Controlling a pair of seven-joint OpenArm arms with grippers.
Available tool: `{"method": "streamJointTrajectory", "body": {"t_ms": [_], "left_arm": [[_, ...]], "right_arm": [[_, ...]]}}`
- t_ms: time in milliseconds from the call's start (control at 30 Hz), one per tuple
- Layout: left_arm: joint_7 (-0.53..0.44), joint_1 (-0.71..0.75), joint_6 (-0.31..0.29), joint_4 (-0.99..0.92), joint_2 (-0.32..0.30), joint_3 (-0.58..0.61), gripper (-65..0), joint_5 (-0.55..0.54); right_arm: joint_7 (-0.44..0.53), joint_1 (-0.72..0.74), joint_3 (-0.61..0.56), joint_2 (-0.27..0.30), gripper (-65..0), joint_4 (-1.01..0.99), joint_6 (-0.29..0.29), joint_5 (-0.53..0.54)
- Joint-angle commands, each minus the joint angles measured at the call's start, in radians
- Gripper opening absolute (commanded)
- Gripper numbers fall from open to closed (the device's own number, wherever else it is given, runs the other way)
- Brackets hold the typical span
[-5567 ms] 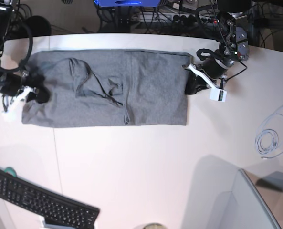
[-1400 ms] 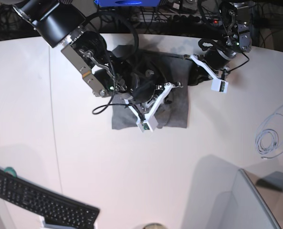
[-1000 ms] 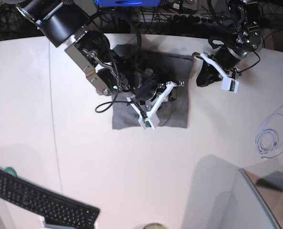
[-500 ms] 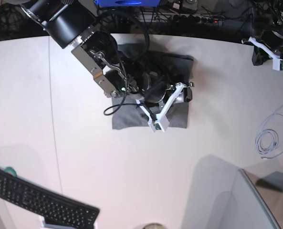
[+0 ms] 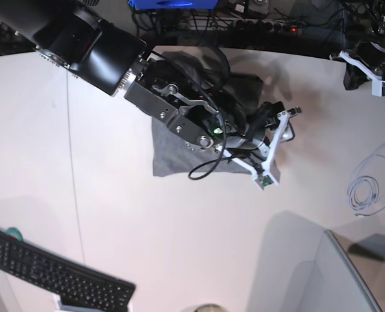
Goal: Layout the t-shirt on the table in an organized manner, then fold the t-shirt properly
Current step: 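Press the folded layer flat with the right gripper and release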
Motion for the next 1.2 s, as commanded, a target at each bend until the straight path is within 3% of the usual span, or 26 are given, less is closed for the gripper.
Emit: {"method": "streamJointTrajectory", "body": {"t_ms": [0,133,267,333,433,533,700,900,1000,1167], "left_arm": [[-0.020,0.002,-0.008,0.011,-0.016,-0.009,-65.0,-0.017],[-0.022,0.002,-0.008,0.008,-0.016,-0.013,-65.0,-0.014],[-0.023,0.005,-0.008,0.006,-0.016,-0.013,-65.0,-0.017],[-0.023,0.008,-0.008,0.006,-0.016,-0.013,-65.0,-0.017],[-0.023,0.005,-0.008,0.005,-0.016,-0.013,-65.0,-0.019],[-0.023,0.002,-0.008,0.005,-0.016,-0.013,-65.0,-0.019],[-0.023,-0.012,-0.008,0.005,-0.016,-0.010,-65.0,-0.017],[-0.023,-0.012,-0.008,0.005,-0.016,-0.007,-65.0,-0.019],[-0.023,-0.012,-0.008,0.005,-0.016,-0.007,-65.0,-0.019],[-0.023,-0.012,-0.008,0.005,-0.016,-0.013,-65.0,-0.019]], "right_arm": [[0.013,0.034,-0.013,-0.021,-32.9,0.064,-0.007,0.014],[-0.092,0.072,0.002,0.018,-32.9,0.199,-0.121,0.013],[-0.135,0.066,0.076,0.120,-33.9,0.236,-0.167,0.013],[-0.133,0.040,0.111,0.189,-42.5,0.239,-0.167,0.016],[-0.132,-0.021,0.188,0.262,-65.0,0.247,-0.164,0.013],[-0.110,-0.067,0.226,0.312,-63.0,0.248,-0.162,0.011],[-0.030,-0.100,0.226,0.382,-65.0,0.244,-0.162,0.011],[-0.030,-0.118,0.225,0.393,-65.0,0.228,-0.161,0.011],[-0.027,-0.115,0.159,0.390,-65.0,0.216,-0.161,0.011],[-0.027,-0.112,0.081,0.341,-65.0,0.190,-0.144,0.011]]}}
